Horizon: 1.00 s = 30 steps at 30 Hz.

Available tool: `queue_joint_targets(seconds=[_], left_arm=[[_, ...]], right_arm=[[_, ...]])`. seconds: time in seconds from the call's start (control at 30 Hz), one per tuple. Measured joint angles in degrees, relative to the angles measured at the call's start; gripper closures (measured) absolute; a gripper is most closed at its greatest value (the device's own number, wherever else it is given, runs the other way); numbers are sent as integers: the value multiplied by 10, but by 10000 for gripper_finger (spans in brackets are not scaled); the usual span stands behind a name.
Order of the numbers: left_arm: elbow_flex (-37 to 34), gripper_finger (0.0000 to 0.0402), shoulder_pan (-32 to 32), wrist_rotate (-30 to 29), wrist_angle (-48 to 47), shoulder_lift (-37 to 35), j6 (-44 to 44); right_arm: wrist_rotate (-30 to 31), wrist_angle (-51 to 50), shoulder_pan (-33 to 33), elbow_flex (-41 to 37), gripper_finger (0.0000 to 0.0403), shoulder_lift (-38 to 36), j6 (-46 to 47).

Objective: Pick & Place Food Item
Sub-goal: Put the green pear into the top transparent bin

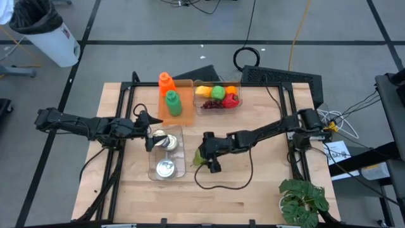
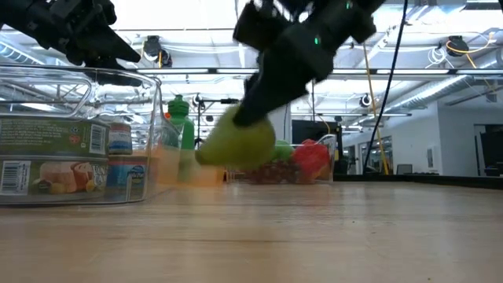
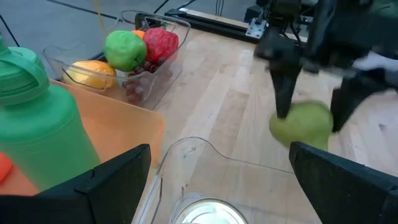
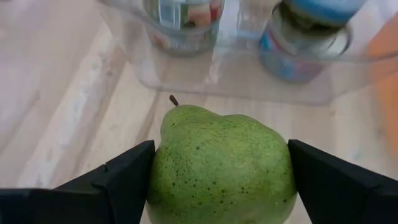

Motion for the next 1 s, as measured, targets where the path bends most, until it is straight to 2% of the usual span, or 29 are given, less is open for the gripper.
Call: queue_joint_targets(seconds=[0.3,0.5,0.77,1.0], left_arm=[[0,5,0,0,0,0,2],[0,5,0,-1,1,0,15],[0,5,0,-5,2,0,24],[0,5,0,-5,2,2,24]], right_arm=[[72,-9,-53,1,81,-109,-12],[104,2,-129,1,81,-144,-48],[101,33,-263,1,80,-108,-39],[84,67,-310,0,80,-39,-32]])
